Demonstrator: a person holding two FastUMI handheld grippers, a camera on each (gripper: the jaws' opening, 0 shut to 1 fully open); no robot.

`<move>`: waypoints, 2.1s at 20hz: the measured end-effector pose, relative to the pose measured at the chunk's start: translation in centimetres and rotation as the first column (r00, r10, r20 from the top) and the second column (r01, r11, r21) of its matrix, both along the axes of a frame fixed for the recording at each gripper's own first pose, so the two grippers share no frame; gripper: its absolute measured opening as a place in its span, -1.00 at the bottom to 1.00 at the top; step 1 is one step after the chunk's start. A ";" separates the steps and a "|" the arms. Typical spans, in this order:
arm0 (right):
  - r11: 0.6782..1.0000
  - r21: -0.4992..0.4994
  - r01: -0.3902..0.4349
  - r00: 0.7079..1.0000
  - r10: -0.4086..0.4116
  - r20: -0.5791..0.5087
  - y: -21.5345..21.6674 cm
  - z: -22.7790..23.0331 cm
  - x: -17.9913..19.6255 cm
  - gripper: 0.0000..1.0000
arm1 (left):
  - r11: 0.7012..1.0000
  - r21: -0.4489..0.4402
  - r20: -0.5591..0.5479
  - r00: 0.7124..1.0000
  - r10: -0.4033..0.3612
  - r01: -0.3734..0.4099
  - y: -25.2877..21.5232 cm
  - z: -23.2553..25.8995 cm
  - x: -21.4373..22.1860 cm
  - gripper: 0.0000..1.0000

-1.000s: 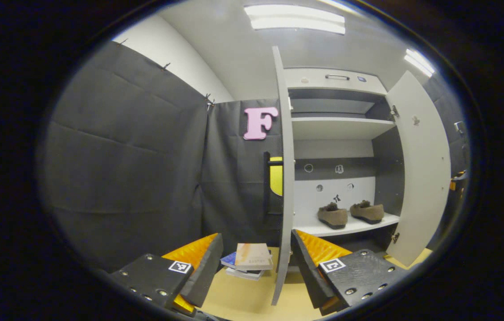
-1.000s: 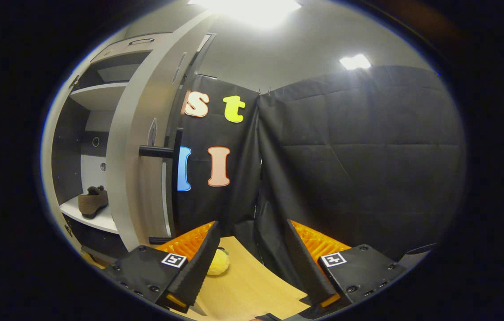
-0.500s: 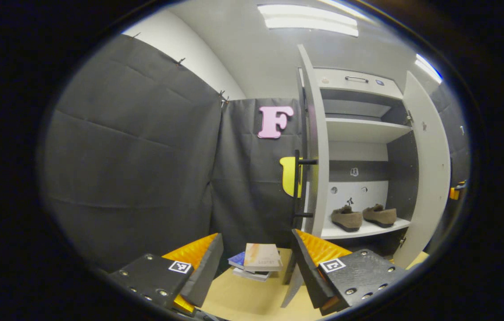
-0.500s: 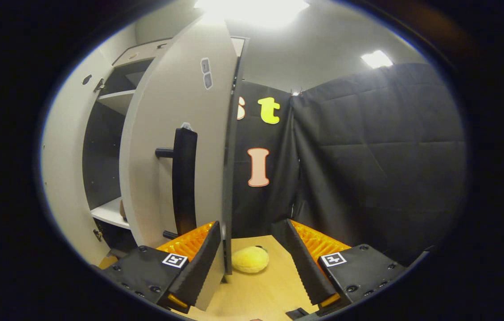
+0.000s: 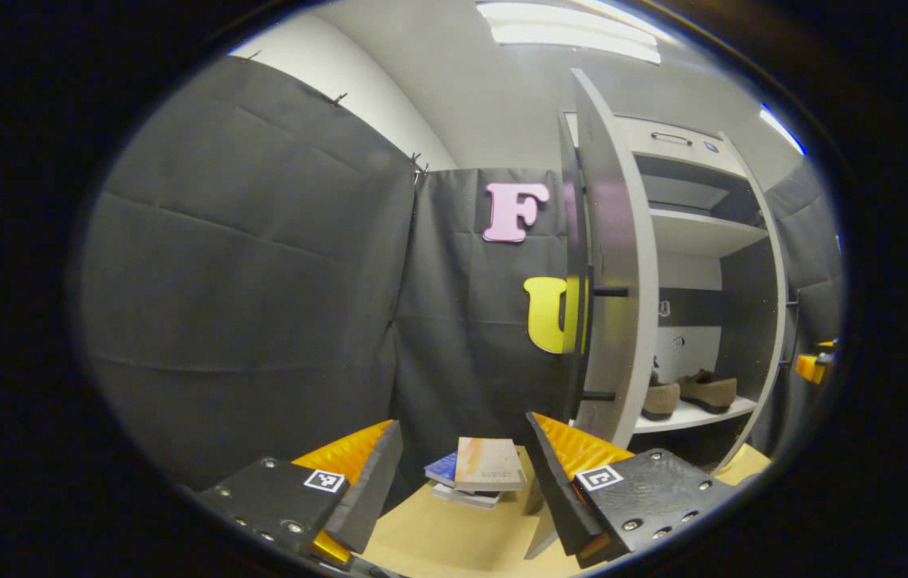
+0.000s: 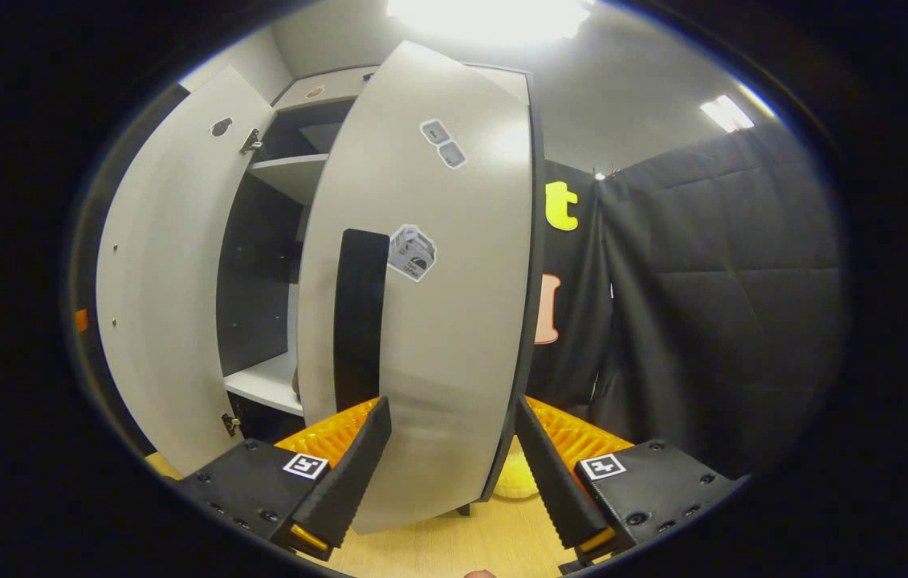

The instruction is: Grab one shoe with the right hand and put it into the shoe cabinet, grab the other shoe with the left hand and put it into the shoe cabinet; then close the right door with the right hand and the left door with the left hand.

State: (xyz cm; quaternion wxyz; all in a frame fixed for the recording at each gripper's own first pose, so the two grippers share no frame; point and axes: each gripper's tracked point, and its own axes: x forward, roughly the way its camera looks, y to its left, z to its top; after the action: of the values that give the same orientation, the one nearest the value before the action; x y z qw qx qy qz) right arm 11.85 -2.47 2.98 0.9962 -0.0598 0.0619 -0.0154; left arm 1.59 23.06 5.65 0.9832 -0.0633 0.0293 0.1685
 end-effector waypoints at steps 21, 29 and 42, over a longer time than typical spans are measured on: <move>0.997 0.031 0.067 0.996 -0.064 -0.069 -5.1 -1.9 -1.6 0.94 | 0.993 0.060 -0.003 0.995 -0.100 0.099 -2.7 1.8 8.0 0.89; 0.998 0.026 0.050 0.997 -0.048 -0.060 -4.8 -1.2 -2.1 0.96 | 0.965 0.049 0.029 0.966 -0.258 0.256 -12.1 2.3 9.4 0.89; 0.993 0.040 0.113 0.991 -0.110 -0.070 -8.6 -1.4 -4.0 0.94 | 0.923 0.040 0.092 0.919 -0.384 0.382 -23.1 4.4 15.0 0.90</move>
State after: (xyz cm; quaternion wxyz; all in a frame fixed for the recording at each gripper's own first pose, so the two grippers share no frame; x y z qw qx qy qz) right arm 7.80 -11.04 1.59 0.9921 -0.0350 0.0992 -0.0677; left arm 16.60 0.01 10.04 0.9980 -0.0544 -0.0091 -0.0301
